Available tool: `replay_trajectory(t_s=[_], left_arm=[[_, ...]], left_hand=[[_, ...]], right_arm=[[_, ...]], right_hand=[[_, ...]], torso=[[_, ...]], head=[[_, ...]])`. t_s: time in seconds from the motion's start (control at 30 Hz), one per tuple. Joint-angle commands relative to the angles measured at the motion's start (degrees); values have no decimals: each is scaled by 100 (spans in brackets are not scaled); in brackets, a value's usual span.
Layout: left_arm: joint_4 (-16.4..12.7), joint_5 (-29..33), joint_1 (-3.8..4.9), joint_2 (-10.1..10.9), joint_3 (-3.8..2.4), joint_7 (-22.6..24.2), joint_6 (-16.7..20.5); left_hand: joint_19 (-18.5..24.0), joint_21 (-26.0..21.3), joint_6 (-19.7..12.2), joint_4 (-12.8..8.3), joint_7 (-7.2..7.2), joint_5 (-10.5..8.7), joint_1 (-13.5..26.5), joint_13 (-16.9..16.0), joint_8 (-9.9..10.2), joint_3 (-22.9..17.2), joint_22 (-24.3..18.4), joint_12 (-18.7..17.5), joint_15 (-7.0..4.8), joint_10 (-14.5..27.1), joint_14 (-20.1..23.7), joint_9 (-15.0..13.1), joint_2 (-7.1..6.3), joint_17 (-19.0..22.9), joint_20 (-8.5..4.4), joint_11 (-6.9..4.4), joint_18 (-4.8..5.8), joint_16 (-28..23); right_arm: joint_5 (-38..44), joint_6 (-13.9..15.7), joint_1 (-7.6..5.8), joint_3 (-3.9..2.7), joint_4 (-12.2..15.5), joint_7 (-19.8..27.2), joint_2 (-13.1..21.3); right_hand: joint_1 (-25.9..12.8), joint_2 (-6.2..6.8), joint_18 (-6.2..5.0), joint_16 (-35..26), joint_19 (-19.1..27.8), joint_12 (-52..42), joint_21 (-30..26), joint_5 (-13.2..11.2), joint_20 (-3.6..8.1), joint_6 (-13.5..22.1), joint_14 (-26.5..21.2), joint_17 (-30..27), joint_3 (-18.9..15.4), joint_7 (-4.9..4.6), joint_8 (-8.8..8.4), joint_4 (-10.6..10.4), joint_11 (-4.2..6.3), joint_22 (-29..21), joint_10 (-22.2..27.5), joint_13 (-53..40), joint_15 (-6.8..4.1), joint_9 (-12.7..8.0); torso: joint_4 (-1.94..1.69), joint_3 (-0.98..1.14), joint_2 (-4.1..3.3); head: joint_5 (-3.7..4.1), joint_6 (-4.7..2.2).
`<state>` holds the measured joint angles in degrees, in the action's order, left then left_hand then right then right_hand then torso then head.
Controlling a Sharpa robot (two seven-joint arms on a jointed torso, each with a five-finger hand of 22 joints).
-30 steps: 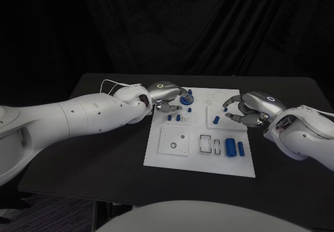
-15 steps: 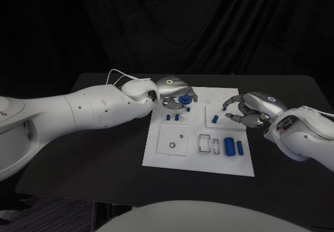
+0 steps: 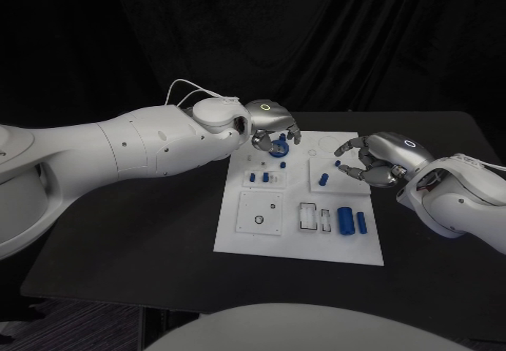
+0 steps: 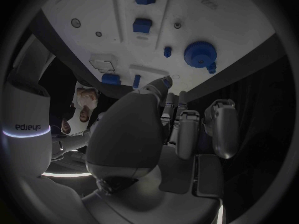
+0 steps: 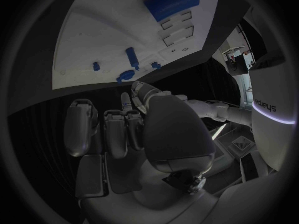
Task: Assemble the parts on the task board
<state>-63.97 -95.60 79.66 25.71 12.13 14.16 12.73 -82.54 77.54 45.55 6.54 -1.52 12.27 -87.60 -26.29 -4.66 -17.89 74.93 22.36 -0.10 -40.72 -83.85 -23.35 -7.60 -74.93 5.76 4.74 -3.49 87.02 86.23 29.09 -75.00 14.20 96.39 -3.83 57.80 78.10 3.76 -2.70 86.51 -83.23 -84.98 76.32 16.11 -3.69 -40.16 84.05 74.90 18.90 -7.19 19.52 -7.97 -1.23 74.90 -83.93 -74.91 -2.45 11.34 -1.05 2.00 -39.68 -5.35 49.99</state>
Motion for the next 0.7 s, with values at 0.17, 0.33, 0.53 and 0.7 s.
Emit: replay_trajectory(t_s=[0.17, 0.33, 0.53, 0.7], left_arm=[[65, -64, 22, -96, -3, -101, -624], [96, -64, 2, -138, -2, -68, -749], [93, -64, -40, -162, -2, -33, -791], [109, -64, -112, -191, -2, 0, -761]], left_hand=[[4, -41, 22, -45, 22, 24, -12, -27, 28, 14, 997, 78, 16, -16, -187, 12, 5, -764, 19, 3, 31, 2], [22, -80, 86, -72, 11, -3, 21, -109, 2, 37, 991, 200, 11, -121, -163, 1, -19, -727, 16, -10, 24, -8], [16, -75, 90, -81, -7, -28, 37, -144, 3, 51, 997, 240, 11, -138, -160, -1, -31, -722, 11, -13, 26, -8], [11, -71, 93, -102, -21, -11, 21, -172, 4, 41, 1002, 274, 10, -164, -163, -2, -23, -725, 6, -19, 27, -5]], right_arm=[[8, 129, -19, -3, 5, -3, -24], [8, 132, -21, -3, -4, 1, -41], [8, 130, -21, -3, -9, 3, -58], [1, 124, -22, -3, -2, -2, -51]], right_hand=[[-8, -4, -53, -8, 5, 5, 7, 11, -24, -46, 438, 1054, 18, 14, -24, 8, -2, 1081, -33, -780, 4, -10], [-8, -4, -53, -8, 5, 5, 7, 11, -24, -46, 438, 1054, 18, 14, -24, 8, -2, 1081, -33, -780, 4, -10], [-11, -2, -51, -5, 1, 0, 15, 11, -24, -49, 439, 1058, 17, 15, -24, 7, -1, 1083, -38, -785, 3, -11], [-11, -2, -51, -5, 1, 0, 15, 11, -24, -49, 439, 1058, 17, 15, -24, 7, -1, 1083, -38, -785, 3, -11]], torso=[[13, 6, -1], [16, 1, -11], [44, 4, -37], [41, -3, -32]], head=[[16, 1], [21, 1], [11, 1], [15, 1]])
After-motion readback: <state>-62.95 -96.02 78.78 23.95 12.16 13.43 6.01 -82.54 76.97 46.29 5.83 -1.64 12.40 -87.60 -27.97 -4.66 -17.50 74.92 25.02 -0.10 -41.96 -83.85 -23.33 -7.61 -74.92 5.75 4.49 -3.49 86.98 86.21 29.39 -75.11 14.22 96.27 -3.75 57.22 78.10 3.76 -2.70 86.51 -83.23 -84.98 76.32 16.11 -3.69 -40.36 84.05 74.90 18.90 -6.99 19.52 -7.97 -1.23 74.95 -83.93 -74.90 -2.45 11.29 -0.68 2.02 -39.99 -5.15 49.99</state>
